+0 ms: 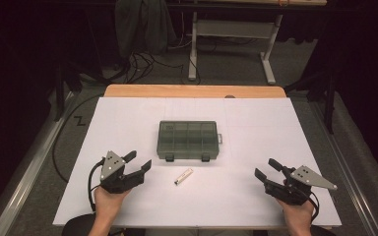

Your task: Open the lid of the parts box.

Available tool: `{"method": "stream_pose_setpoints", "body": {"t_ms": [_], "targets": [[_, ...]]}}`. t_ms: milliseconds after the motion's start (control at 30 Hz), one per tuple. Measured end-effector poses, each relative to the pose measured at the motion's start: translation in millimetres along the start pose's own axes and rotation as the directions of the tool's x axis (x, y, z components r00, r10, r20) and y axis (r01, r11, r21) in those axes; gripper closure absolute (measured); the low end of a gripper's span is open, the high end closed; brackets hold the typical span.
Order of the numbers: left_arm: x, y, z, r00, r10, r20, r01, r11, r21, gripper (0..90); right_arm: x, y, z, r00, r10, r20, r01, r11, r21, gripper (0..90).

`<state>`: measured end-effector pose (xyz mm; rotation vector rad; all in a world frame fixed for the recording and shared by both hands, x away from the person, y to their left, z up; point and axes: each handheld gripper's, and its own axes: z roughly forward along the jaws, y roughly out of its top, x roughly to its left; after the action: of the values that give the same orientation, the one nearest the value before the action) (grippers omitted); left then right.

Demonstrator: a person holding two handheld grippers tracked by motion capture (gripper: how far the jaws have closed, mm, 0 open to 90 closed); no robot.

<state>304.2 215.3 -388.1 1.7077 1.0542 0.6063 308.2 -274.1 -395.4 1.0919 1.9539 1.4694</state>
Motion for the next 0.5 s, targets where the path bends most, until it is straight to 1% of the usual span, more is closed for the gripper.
{"method": "stream_pose_setpoints", "body": {"t_ms": [133, 200, 267, 300, 467, 500], "targets": [[-0.5, 0.1, -0.2, 1.0, 0.005, 0.001, -0.005, 1.0, 0.002, 35.8, -0.3, -0.1, 0.2, 1.0, 0.001, 0.001, -0.001, 1.0, -0.004, 35.7], [-0.5, 0.0, -0.4, 1.0, 0.005, 0.001, -0.005, 1.0, 0.002, 35.7, -1.1, 0.0, 0.1, 0.9999, 0.013, -0.002, -0.013, 0.9999, -0.007, 35.6], [-0.2, 0.1, -0.5, 1.0, 0.002, 0.003, -0.002, 1.0, 0.001, 35.7, -1.6, -0.1, 0.2, 0.9999, 0.015, -0.002, -0.015, 0.9999, -0.009, 35.5], [-0.3, 0.2, -0.4, 1.0, 0.001, 0.004, -0.001, 1.0, 0.001, 35.4, -1.6, -0.2, 0.0, 0.9997, 0.024, 0.0, -0.024, 0.9997, -0.01, 35.5], [-0.2, 0.5, -0.8, 1.0, -0.004, 0.004, 0.004, 1.0, 0.002, 35.2, -1.8, -0.1, -0.3, 0.9998, 0.022, 0.002, -0.022, 0.9996, -0.017, 35.8], [0.3, 0.6, -0.8, 0.9999, -0.01, 0.005, 0.01, 1.0, 0.001, 35.1, -2.2, 0.1, -0.3, 0.9996, 0.028, 0.001, -0.028, 0.9994, -0.018, 35.8]]}}
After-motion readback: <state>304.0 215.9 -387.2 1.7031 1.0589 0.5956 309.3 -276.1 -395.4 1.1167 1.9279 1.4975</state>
